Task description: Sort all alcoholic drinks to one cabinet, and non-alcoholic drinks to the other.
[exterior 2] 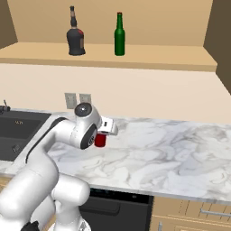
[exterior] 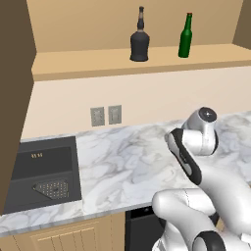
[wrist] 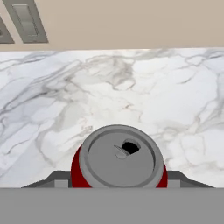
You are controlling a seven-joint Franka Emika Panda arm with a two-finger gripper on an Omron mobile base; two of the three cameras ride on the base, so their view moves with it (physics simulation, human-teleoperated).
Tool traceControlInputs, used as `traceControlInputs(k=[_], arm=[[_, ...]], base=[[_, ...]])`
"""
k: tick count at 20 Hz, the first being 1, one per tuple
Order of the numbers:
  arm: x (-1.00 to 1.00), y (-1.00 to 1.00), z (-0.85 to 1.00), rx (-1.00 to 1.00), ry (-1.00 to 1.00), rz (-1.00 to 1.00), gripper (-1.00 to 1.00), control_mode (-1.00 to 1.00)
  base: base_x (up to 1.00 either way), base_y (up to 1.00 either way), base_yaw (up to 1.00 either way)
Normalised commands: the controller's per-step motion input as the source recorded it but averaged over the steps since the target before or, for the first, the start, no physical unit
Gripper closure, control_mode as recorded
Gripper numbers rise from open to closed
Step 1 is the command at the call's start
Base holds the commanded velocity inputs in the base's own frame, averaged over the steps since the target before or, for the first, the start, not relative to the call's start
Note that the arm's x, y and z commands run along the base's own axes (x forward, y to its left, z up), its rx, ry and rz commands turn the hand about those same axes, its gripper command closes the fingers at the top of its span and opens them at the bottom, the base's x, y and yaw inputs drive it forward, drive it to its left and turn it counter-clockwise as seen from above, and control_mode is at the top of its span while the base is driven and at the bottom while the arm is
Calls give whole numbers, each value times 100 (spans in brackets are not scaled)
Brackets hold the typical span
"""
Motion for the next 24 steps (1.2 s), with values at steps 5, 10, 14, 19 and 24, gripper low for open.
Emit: traceControlInputs(k=[5, 10, 14, 19, 24], arm=[[-27, 21, 34, 0, -8, 2, 100, -100], [-26, 23, 39, 0, -4, 1, 100, -100], [-32, 19, 43, 0, 0, 0, 100, -100], [-27, 21, 41, 0, 0, 0, 100, -100], [-25, 24, 39, 0, -1, 0, 100, -100]], base=[[0, 0, 0], [0, 0, 0], [0, 0, 0], [0, 0, 0], [0, 0, 0]])
